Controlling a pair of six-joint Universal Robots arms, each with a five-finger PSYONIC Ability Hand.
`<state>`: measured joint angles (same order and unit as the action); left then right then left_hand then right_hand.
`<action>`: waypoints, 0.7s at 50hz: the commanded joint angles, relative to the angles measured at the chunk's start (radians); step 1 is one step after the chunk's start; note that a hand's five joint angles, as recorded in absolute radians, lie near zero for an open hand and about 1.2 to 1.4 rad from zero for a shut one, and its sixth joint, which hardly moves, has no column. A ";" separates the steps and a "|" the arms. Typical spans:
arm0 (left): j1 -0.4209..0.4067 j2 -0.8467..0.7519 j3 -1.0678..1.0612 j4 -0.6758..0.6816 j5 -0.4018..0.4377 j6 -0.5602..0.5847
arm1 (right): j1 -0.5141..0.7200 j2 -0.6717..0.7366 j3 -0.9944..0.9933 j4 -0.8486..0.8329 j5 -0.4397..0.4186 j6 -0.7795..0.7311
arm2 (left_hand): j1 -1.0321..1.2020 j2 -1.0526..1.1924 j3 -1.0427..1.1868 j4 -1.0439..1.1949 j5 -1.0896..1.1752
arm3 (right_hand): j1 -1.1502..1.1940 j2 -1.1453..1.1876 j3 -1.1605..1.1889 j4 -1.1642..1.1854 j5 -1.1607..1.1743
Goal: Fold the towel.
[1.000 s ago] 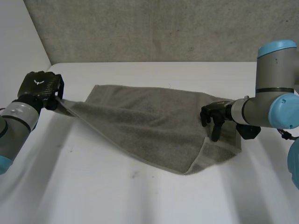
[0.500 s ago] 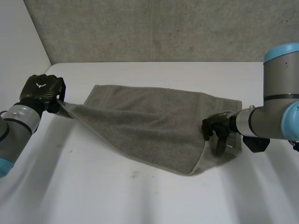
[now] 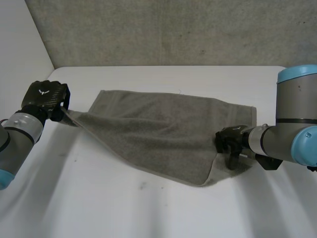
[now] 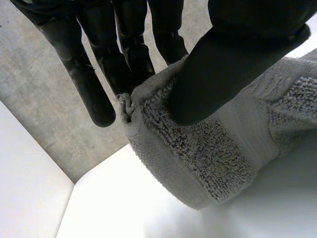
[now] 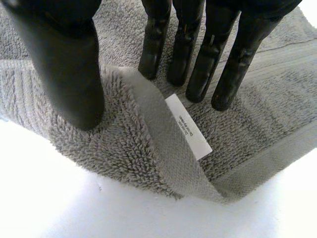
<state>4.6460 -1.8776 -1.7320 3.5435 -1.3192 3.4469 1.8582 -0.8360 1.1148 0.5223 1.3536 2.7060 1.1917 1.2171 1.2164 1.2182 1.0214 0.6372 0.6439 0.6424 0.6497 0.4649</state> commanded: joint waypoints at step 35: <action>-0.001 0.006 -0.014 0.000 0.002 0.002 | -0.013 -0.163 0.246 -0.088 -0.019 0.005 | 0.205 0.179 0.180 0.178 0.200 | 0.017 0.011 0.012 0.005 0.015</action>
<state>4.6449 -1.8732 -1.7449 3.5435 -1.3176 3.4484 1.8451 -0.9955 1.3426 0.4510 1.3391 2.7141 1.1917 1.2172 1.2166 1.2182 1.0214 0.7857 0.7822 0.7852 0.7863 0.6078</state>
